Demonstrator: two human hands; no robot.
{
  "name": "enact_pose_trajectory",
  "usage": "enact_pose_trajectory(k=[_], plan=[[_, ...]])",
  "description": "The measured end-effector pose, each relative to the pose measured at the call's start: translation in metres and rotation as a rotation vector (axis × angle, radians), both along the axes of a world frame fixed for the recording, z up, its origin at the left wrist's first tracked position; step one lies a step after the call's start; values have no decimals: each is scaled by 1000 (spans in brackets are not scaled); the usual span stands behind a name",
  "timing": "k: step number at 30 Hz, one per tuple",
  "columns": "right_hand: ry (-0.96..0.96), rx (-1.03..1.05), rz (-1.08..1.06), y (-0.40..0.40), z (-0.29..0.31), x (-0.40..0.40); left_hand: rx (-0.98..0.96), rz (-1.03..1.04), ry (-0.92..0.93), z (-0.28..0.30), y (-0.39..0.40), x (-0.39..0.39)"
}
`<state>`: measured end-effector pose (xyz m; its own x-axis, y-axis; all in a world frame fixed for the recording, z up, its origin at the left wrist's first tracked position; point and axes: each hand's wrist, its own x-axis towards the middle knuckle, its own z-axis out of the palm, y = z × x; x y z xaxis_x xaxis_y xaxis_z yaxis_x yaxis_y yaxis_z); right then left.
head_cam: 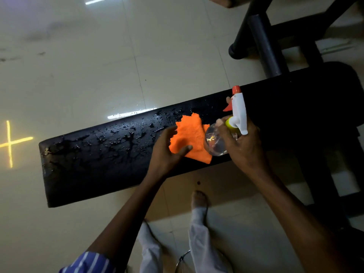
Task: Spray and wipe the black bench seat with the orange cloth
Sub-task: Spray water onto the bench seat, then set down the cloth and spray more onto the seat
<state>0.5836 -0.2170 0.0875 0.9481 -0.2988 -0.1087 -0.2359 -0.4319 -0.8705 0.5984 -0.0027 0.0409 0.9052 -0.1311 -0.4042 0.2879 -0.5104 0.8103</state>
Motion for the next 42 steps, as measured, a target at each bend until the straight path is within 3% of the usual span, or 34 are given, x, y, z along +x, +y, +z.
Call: enact_pose_trajectory(k=[5,9,13,16,19,21,25,29,31,35,39,42], plan=[[4,40,34,40,24,-12,-155,-168,5,15,3,-30],[60,65,36,70,32,-17,-264,-137,0,22,15,-51],[153,300,120,85,36,-13,-276,-84,-10,27,37,-74],[155,498,251,100,33,-10,-327,-88,118,27,52,-88],[305,479,258,125,15,-11,-363,-151,259,19,76,-88],[400,356,285,135,0,-14,-273,-101,250,14,97,-79],[548,318,319,141,-12,-17,220,58,46,-2,143,-59],[558,216,291,145,-12,-18,433,-37,26,-25,175,-56],[525,168,261,149,-10,-20,492,-74,9,-33,185,-61],[517,286,233,170,-4,-24,539,-73,-10,-40,199,-70],[515,164,187,190,-9,-28,565,-71,-10,-45,217,-77],[512,250,242,210,-10,-32,603,-55,-31,-48,236,-82]])
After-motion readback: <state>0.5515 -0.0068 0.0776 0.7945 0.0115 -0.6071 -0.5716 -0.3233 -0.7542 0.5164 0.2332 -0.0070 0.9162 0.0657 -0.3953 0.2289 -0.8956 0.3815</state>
